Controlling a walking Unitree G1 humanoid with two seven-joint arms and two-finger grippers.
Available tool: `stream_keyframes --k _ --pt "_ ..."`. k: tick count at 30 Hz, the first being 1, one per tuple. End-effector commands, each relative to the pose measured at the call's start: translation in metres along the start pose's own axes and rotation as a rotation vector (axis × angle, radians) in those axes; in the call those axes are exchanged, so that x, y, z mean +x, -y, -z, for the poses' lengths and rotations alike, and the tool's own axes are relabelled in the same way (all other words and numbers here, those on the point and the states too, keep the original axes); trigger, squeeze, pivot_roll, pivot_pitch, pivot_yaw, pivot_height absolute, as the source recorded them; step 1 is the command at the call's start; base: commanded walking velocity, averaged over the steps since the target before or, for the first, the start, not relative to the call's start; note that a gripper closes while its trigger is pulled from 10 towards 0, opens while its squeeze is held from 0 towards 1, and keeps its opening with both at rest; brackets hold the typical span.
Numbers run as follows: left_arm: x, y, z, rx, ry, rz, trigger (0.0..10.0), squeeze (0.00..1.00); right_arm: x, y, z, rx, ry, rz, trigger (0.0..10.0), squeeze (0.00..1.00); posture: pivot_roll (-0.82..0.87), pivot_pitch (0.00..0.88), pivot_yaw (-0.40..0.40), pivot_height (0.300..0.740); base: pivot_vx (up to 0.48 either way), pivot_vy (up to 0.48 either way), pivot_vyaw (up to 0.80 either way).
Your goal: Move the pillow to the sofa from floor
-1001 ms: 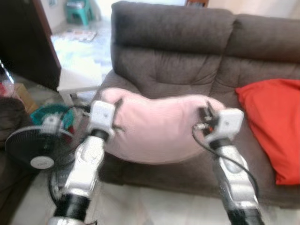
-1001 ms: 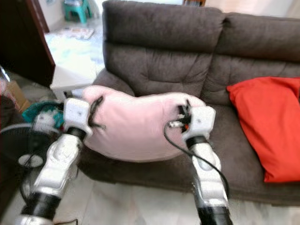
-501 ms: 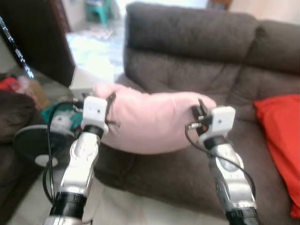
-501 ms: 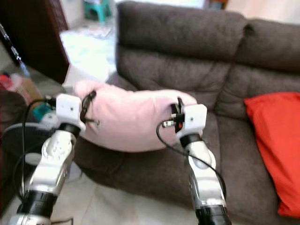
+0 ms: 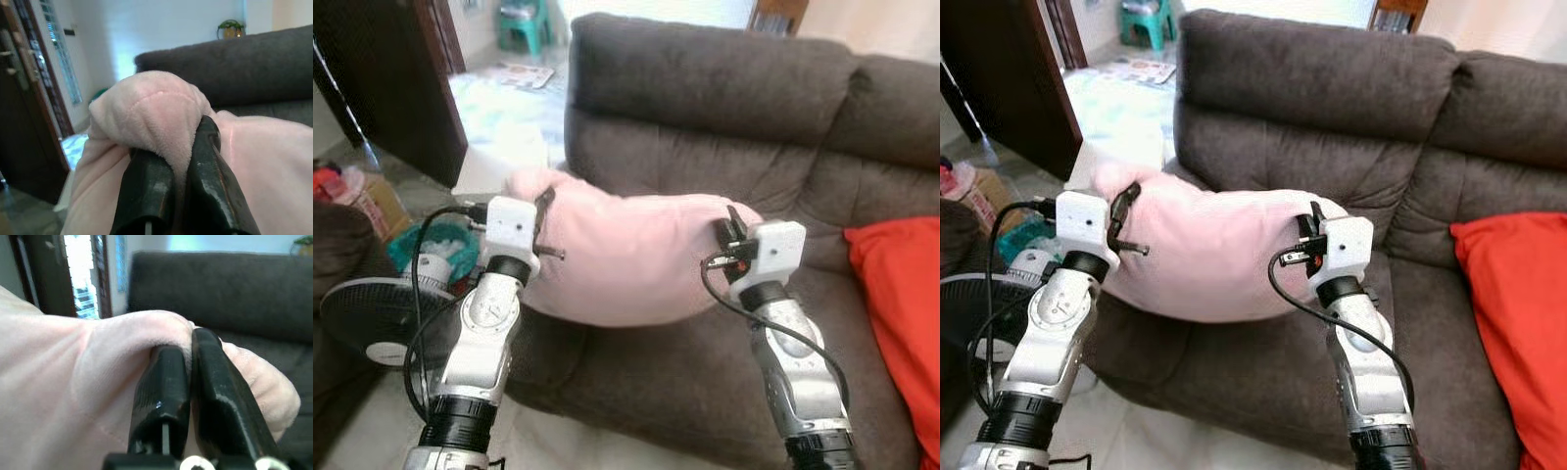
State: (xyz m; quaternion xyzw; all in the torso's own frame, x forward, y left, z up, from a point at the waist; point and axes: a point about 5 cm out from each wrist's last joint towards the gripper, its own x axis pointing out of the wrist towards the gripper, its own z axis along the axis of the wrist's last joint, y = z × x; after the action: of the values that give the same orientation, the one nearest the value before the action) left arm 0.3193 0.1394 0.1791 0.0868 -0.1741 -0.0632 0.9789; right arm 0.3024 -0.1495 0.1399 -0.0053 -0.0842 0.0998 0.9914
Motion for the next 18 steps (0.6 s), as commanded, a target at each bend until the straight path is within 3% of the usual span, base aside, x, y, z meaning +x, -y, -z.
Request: stream_keyframes --k 1,18 --pt "0.0043 0.0040 -0.0125 0.012 0.062 0.031 10.0 0.00 0.0070 -0.0019 -0.0185 -0.008 0.082 -0.012 10.0 0.00 0.14 0.007 -0.057 0.740 0.277 0.000 0.00" --pt "0.0036 0.0060 -0.0118 0.002 0.056 0.043 10.0 0.00 0.0081 -0.0020 -0.0166 -0.037 0.053 -0.005 10.0 0.00 0.15 0.013 -0.058 0.740 0.277 0.000 0.00"
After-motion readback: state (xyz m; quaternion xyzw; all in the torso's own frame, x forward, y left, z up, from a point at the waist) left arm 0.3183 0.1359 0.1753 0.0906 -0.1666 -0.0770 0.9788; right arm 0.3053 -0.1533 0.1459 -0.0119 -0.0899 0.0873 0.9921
